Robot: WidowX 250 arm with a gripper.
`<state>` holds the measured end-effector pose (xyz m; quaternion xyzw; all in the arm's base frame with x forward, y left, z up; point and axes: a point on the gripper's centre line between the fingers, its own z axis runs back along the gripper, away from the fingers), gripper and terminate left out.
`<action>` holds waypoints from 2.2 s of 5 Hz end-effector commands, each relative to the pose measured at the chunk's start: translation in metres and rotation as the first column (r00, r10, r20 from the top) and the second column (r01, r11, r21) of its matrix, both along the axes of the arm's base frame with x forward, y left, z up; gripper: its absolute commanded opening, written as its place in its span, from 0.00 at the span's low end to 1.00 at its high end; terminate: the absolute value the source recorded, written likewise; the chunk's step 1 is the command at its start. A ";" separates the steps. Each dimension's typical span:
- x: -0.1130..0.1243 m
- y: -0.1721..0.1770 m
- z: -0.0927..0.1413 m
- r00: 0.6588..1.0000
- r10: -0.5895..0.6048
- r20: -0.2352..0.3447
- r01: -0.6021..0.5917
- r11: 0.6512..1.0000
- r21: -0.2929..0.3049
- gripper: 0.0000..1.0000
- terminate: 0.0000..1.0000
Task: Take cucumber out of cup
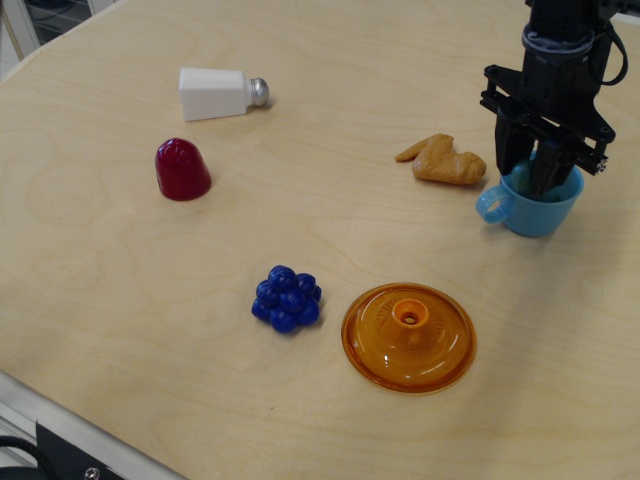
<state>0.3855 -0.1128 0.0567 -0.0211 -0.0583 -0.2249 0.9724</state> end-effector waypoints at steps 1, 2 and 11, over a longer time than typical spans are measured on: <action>-0.003 0.001 0.043 0.995 0.011 0.103 -0.008 1.000 -0.022 0.00 0.00; -0.008 0.005 0.059 0.990 0.042 0.136 -0.041 0.999 -0.010 0.00 0.00; -0.062 0.205 -0.018 0.753 0.657 0.043 -0.658 0.750 0.069 0.00 0.00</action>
